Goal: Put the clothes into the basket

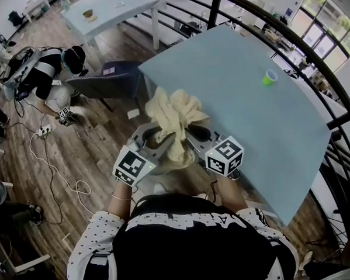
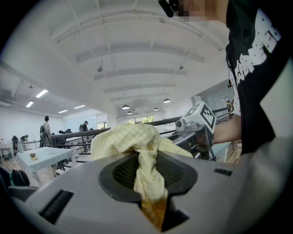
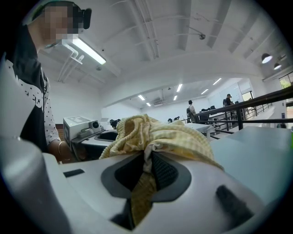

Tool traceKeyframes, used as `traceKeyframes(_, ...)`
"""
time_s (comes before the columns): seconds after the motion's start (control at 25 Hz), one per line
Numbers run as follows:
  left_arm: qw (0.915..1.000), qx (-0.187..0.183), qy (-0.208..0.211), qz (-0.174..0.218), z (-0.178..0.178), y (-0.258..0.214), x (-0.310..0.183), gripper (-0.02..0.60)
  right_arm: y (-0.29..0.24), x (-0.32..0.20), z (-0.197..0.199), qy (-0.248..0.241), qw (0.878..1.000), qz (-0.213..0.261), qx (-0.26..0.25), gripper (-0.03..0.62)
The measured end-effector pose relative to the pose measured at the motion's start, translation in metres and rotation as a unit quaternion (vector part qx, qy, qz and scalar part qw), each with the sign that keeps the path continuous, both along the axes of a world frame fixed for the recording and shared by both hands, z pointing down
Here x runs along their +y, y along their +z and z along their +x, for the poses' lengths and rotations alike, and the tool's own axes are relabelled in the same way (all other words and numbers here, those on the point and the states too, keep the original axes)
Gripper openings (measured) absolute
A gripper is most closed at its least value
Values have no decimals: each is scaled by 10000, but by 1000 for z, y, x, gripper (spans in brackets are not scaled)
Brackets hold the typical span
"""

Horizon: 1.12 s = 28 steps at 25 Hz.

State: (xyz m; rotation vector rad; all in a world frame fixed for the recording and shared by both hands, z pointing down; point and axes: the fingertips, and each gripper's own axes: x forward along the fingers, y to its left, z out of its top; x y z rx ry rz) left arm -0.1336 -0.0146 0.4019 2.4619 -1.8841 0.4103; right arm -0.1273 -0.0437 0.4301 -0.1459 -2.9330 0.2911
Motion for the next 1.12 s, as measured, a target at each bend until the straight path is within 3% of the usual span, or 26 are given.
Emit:
traceKeyframes(0.68,9999,8,-144,-32,-57,2,38,121,2,39,-58,-160,9999,-24,22,63)
traceKeyframes(1.12,10000,-3,-29,-43,-44,1,23,121,2,24,-45,-112,9998,-49,140,62)
